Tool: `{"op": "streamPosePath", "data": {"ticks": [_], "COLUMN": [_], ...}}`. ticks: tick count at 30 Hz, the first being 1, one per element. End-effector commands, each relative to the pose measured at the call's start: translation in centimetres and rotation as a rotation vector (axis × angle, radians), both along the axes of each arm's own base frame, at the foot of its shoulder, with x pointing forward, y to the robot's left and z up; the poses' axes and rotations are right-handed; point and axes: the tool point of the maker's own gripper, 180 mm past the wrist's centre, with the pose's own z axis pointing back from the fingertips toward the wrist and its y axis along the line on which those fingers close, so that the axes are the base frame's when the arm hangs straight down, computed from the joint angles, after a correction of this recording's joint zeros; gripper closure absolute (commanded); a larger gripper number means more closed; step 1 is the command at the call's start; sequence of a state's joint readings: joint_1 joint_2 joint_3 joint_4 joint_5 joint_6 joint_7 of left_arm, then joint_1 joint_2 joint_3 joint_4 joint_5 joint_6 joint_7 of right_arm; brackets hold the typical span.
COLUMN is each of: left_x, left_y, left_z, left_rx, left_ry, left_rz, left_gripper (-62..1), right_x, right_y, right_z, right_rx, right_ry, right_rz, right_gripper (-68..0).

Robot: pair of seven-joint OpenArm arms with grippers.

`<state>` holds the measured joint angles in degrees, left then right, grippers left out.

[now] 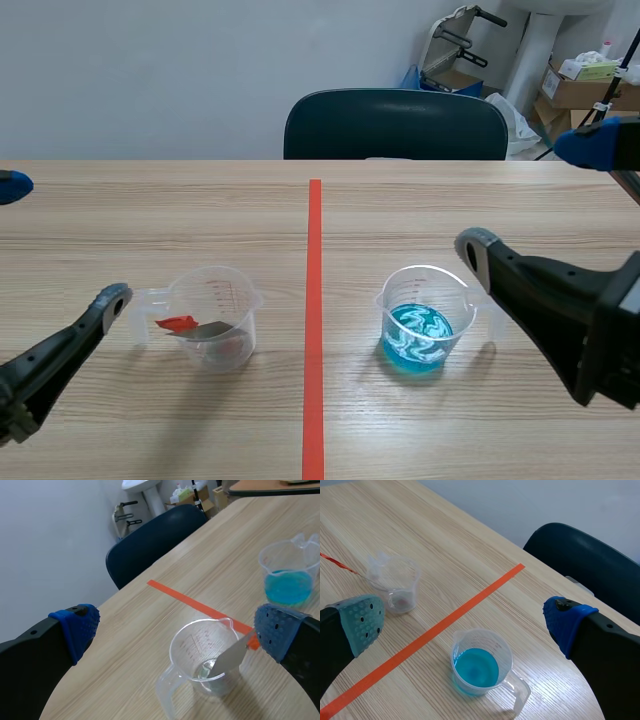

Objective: Do the redox reaction experiment

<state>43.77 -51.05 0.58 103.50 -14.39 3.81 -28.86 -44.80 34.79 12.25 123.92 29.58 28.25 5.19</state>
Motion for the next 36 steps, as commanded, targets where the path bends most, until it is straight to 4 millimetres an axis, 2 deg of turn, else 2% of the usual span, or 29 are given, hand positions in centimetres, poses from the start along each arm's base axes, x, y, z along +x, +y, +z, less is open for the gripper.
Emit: {"op": "streamPosePath", "data": {"ticks": [1,5,11,17,36], "left_x": [0.3,1.3,1.9,1.5,1.6], "left_y": [-0.2,-0.3,-1.0,-1.9,-1.9], "left_z": [0.4,0.7,0.5,-0.2,-0.2], "left_rx": [-0.015,-0.033,0.028,0.057,0.026], "left_ry": [-0.016,-0.027,-0.078,-0.088,-0.086], "left_rz": [0.008,0.054,0.071,0.081,0.111], "left_gripper": [-62.3,-62.3,-62.3,-62.3,-62.3], "right_x": [0.4,0.4,0.4,0.3,0.3], "right_y": [-0.3,-0.3,-0.4,-0.4,-0.4], "right_z": [0.2,0.0,-0.2,-0.3,-0.3], "right_rx": [0.005,0.0,-0.009,-0.012,-0.012], "right_ry": [-0.01,-0.004,0.007,0.009,0.01], "right_rz": [-0.004,-0.005,-0.008,-0.008,-0.009], "right_gripper": [-67.9,-67.9,-67.9,-67.9,-67.9]}}
